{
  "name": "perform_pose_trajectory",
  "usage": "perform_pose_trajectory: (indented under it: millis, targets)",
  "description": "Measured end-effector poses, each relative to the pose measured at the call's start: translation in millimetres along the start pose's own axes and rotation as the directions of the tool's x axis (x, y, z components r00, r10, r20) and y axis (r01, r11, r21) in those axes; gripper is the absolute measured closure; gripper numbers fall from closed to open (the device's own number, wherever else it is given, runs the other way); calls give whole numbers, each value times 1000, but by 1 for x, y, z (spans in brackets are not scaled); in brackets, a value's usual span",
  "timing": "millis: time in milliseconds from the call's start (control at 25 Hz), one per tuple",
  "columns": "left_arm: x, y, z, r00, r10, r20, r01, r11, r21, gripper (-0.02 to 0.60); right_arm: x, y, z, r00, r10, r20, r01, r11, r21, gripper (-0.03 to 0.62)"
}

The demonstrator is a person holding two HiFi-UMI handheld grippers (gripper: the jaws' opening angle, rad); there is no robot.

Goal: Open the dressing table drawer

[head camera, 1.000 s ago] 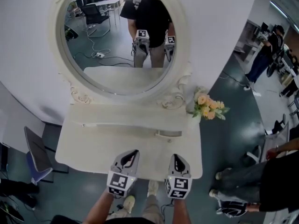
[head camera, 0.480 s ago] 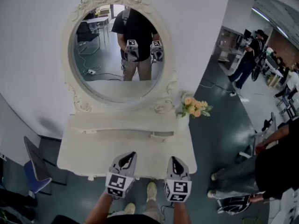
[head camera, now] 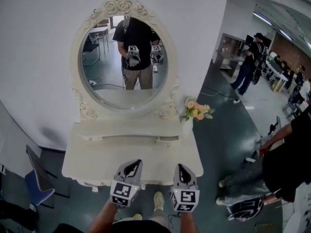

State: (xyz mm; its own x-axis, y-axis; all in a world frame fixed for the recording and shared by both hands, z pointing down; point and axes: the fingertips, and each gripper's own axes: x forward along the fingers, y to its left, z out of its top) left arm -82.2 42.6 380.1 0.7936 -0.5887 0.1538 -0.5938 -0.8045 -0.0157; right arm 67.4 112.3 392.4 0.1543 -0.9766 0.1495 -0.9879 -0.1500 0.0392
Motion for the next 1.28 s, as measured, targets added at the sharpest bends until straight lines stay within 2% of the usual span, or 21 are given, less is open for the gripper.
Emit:
perform_pose_trajectory:
  millis: [960,1280]
  targets:
    - [-4,2,-1,1000,-18,6,18,1000,4,578,-3,11,-5,1000,1,1,-1,1000,-8,597]
    - [0,6,2,1000,-20,3,20,1000,4,578,0,14,6,1000,1,-1,-1,1000,-11,597]
